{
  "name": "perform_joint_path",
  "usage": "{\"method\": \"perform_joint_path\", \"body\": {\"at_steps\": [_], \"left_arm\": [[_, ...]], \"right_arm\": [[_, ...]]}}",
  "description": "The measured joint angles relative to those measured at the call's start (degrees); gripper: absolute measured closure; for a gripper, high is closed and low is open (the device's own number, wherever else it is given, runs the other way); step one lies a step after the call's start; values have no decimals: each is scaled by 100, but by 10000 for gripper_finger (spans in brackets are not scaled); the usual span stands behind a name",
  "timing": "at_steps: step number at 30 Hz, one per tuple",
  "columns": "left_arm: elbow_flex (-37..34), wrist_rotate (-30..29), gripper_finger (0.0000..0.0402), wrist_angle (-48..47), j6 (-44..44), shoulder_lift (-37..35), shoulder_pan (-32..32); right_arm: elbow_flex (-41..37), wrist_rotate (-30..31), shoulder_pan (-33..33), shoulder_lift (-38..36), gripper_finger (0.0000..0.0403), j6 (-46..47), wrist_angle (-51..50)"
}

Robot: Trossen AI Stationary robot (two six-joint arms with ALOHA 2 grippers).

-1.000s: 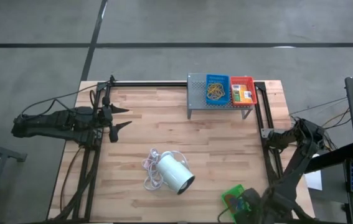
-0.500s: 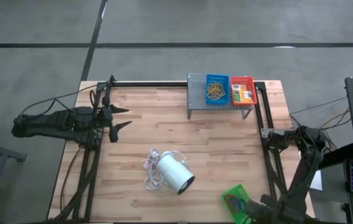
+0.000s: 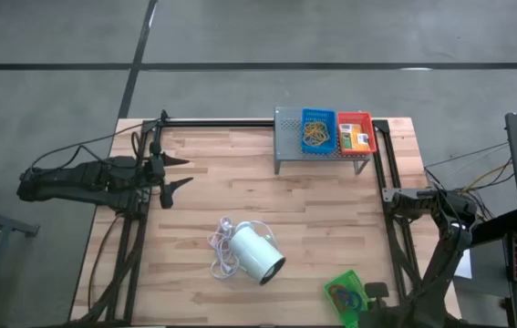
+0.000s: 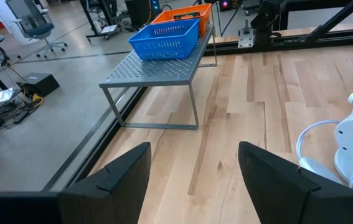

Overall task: Pick & Place Office Desk Supplies
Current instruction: Put the green bin with the sorted spring keychains on the shelf

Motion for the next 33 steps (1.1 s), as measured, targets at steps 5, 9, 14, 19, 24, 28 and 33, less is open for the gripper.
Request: {"method": "perform_joint_path", "body": {"at_steps": [5,9,14,19,24,28,33], "left_arm": [[-1,0,158,0,0,-1,2],[-1,0,158,-1,0,-1,2],[-1,0,158,-2,0,-1,2],[0,0,158,-2,0,0,1],[-1,-2,158,-2,0,0,0],[-1,0,158,-2,0,1,2],[-1,0,158,-2,0,0,1]], "right_arm": [[2,306,188,20,266,-181,48],[-49,299,254,63,258,-233,51],[-193,304,248,63,251,-625,61],[-443,304,250,63,252,-603,228],[-535,438,235,63,259,-587,491],[-540,441,232,63,271,-576,491],[-540,424,194,63,300,-570,491]]}}
